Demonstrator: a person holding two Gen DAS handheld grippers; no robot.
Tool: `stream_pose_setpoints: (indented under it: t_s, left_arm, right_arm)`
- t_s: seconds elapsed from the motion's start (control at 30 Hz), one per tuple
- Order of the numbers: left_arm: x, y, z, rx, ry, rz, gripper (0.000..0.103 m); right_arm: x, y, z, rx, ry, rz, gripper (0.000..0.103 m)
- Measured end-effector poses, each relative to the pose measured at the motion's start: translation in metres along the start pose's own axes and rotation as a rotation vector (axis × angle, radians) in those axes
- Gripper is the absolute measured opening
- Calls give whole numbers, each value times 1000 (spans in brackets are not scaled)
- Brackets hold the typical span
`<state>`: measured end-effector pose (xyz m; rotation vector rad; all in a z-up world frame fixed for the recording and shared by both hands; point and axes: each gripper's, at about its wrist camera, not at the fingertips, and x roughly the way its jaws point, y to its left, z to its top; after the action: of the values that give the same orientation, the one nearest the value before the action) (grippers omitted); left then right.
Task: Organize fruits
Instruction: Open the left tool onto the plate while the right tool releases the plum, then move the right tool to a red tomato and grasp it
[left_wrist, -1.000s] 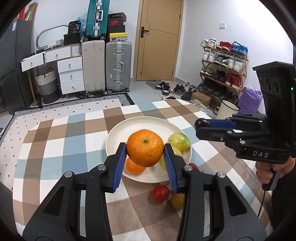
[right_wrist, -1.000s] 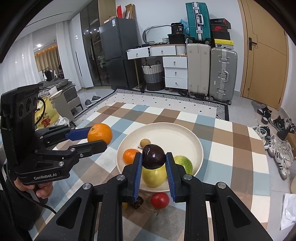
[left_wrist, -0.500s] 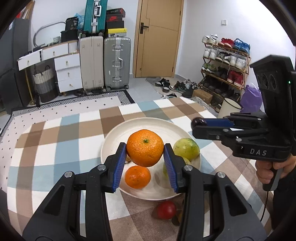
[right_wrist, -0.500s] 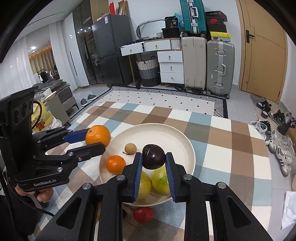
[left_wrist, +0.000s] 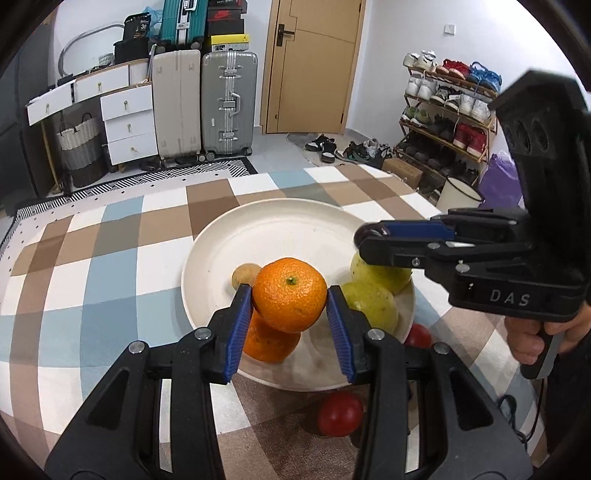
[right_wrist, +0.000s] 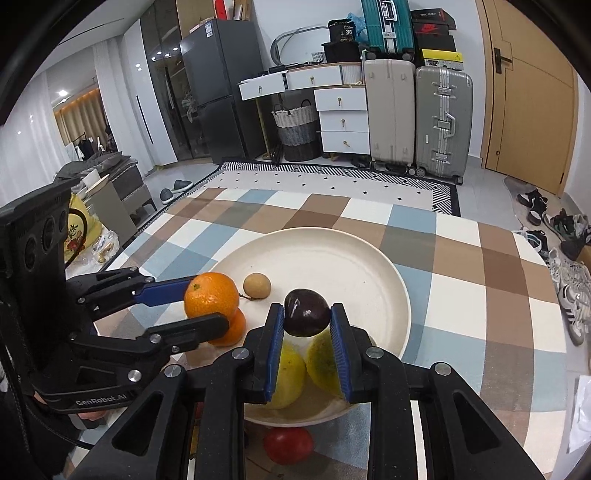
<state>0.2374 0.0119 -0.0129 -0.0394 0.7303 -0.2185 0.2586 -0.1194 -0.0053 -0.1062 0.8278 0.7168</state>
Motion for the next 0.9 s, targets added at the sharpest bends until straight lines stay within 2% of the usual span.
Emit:
stream_pose_setpoints:
  t_s: [0.2,0.43,0.57,0.63,0.67,0.73,0.8,0.9]
  left_arm:
    - [2,0,-1,9,-5,3,38]
    - [-3,2,0,-2,-14,6,38]
    - [-8,5,0,-21,-18,27,43]
    - [-13,6,0,-38,-31,45,57]
    - [-17,7,0,-43,-45,52,60]
    - [-28,6,-1,-43,-77,78,82]
    - [-38,5,-4,-44,-99,108,90]
    - [-51,8,-10,-69,-111,109,102]
  right_arm:
    - [2,1,0,-2,2,1,25]
    - [-14,4,3,-16,-33,-14,28]
    - [-22,2,6,-10,-49,-19,37]
    - [-29,1,8,1,-63,-18,44]
    - [-31,0,8,5,-69,-17,51]
    - [-38,1,8,4,-75,-28,59]
    - [-43,4,5,2,-75,-53,81]
    - [-50,8,-3,20,-76,-27,95]
